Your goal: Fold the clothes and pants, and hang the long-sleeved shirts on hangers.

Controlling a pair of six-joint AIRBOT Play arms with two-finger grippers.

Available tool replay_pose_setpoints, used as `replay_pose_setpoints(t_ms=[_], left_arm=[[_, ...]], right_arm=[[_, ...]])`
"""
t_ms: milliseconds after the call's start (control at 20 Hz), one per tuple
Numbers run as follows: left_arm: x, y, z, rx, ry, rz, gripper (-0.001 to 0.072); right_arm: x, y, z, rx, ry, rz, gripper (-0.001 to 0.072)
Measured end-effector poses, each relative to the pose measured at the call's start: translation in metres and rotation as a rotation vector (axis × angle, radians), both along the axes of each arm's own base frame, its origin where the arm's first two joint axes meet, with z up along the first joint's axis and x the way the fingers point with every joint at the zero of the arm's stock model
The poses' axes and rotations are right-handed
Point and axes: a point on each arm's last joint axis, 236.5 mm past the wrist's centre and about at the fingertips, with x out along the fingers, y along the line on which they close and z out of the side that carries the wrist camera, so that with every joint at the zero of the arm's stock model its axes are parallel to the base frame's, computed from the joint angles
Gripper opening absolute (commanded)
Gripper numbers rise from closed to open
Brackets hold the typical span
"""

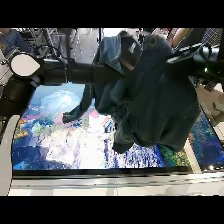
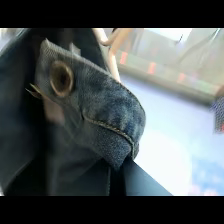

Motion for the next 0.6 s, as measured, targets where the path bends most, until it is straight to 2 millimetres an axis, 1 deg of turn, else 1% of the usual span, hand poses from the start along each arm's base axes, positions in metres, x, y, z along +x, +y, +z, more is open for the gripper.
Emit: replay_pose_setpoints(t_ms=[50, 150, 200, 300, 400, 450, 500, 600], left_arm=[[-0.002, -0.004, 0.001, -0.005, -0.004, -0.001, 0.0531], [0.002, -0.006, 0.004, -0.015, -0.014, 0.021, 0.0531], [0.002, -0.006, 0.005, -0.017, -0.014, 0.023, 0.0531], [0.001, -0.006, 0.007, -0.024, -0.01, 0.02, 0.0531], [0.0, -0.004, 0.006, -0.02, -0.007, 0.015, 0.0531], [0.0, -0.002, 0.005, -0.014, -0.003, 0.011, 0.0531], [0.0, 0.001, 0.003, -0.005, 0.0, 0.008, 0.0531], [0.002, 0.01, -0.003, 0.017, 0.01, 0.003, 0.0531]], right_arm=[[0.002, -0.006, 0.005, 0.016, -0.017, -0.028, 0.0037], [0.008, -0.019, 0.016, 0.049, -0.062, -0.092, 0.0037], [0.012, -0.03, 0.023, 0.057, -0.091, -0.137, 0.0037], [0.017, -0.06, 0.039, 0.047, -0.164, -0.246, 0.0038], [0.018, -0.094, 0.051, 0.015, -0.22, -0.36, 0.0038], [0.018, -0.112, 0.054, -0.005, -0.232, -0.418, 0.0038], [0.015, -0.135, 0.053, -0.026, -0.229, -0.49, 0.0038], [0.005, -0.187, 0.047, -0.071, -0.198, -0.658, 0.0038]])
